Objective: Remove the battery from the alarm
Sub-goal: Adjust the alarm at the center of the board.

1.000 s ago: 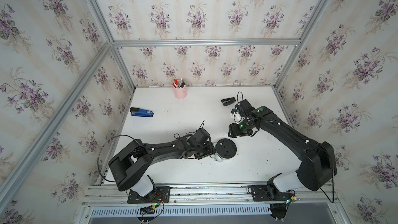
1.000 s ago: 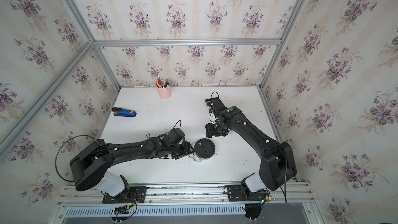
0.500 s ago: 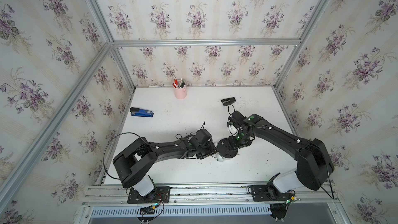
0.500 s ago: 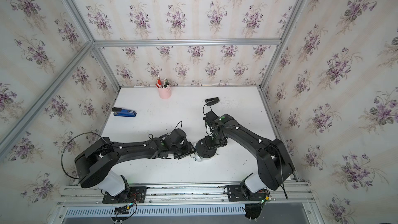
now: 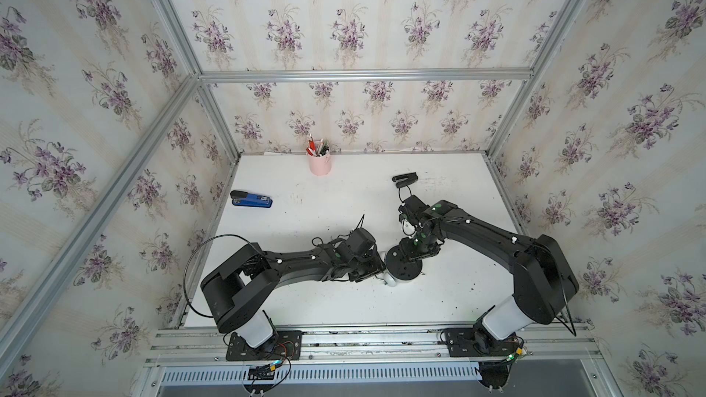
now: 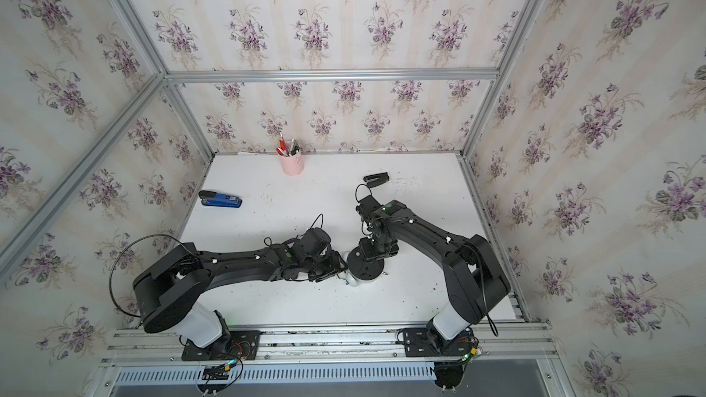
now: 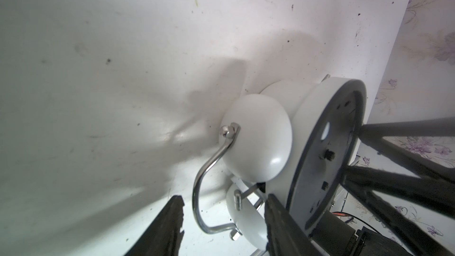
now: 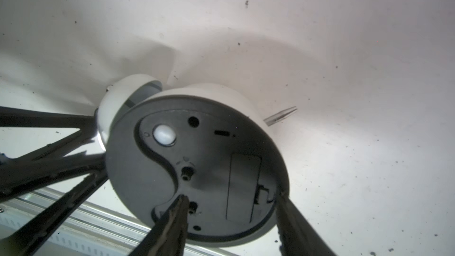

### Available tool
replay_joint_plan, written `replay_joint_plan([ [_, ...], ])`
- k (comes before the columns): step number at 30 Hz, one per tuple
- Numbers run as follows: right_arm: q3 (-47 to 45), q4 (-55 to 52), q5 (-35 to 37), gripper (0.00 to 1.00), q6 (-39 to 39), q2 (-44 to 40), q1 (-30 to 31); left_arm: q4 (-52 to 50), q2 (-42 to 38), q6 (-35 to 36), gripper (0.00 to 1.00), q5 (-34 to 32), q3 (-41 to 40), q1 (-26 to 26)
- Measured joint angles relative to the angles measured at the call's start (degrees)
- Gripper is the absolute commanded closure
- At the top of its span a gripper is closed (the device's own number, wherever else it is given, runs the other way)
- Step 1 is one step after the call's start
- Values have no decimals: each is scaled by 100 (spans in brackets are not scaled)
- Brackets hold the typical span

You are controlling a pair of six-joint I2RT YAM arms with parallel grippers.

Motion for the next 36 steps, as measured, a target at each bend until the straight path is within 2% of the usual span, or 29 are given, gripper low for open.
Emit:
replay_joint_plan([
  [15, -177, 129, 236, 42, 24, -2, 2, 11, 101, 39, 44, 42, 81, 0],
  [17, -177, 144, 236, 42, 26, -17, 4, 39, 133, 37, 50, 68, 92, 0],
  [36, -223, 201, 313, 45, 282, -26, 205, -13, 334, 35, 72, 131, 149, 7],
])
